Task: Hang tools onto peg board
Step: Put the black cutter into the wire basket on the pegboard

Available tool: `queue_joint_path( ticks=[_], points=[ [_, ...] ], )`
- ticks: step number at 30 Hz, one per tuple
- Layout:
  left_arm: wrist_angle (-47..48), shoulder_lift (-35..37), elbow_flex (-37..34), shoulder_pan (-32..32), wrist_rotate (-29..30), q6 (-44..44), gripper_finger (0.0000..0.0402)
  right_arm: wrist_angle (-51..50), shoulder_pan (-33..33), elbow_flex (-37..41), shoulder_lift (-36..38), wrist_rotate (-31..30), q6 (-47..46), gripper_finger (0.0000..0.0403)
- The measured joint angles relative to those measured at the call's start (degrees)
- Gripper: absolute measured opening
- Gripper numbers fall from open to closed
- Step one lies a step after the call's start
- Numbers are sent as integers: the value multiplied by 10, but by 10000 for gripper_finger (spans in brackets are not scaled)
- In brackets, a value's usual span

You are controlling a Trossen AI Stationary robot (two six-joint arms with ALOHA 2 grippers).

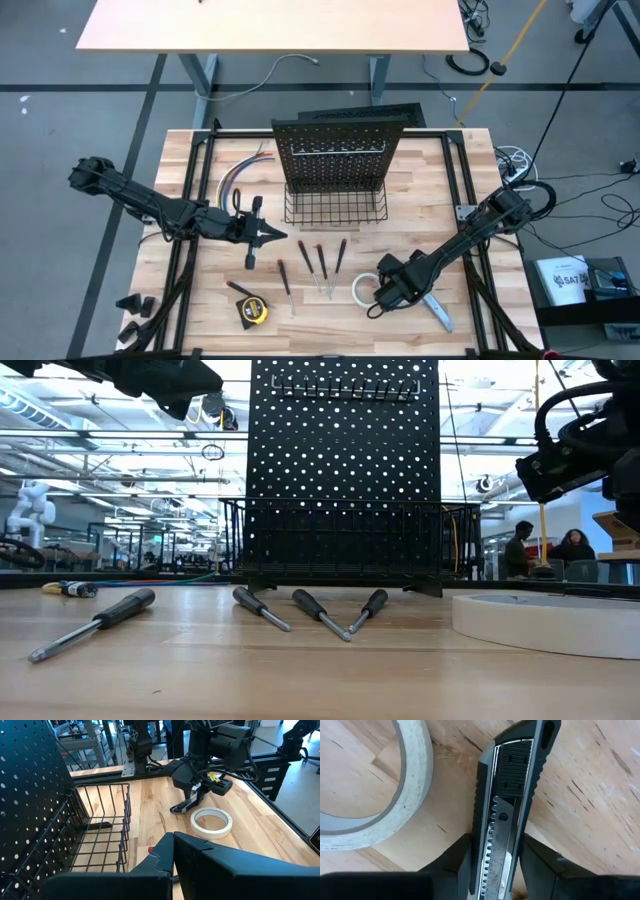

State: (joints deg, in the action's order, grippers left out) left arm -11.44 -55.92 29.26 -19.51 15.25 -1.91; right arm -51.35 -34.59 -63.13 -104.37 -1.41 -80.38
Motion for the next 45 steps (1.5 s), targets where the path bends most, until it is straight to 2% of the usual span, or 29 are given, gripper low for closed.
queue_joint_path(
  ticks=[6, 11, 20, 24, 32, 42, 45],
  points=[
    [0, 0, 0, 0, 0, 0, 11, 3, 0, 1, 33, -6, 0, 124],
    [0, 0, 0, 0, -1, 1, 11, 5, -18, 1, 83, -50, 0, 124],
    [-34, 1, 0, 0, -1, 27, 11, 5, -70, 1, 187, -254, 79, 124],
    [-46, 1, 0, 0, -1, 51, 11, 7, -80, 0, 200, -303, 135, 124],
    [-94, 1, 0, 0, 4, 45, 11, 52, -81, 0, 201, -345, 216, 126],
    [-40, 1, 0, 0, 14, 14, 11, 150, 24, 0, 201, -341, 500, 126],
    [-33, 1, 0, 0, 14, 11, 11, 172, 71, -4, 201, -316, 571, 126]
  ],
)
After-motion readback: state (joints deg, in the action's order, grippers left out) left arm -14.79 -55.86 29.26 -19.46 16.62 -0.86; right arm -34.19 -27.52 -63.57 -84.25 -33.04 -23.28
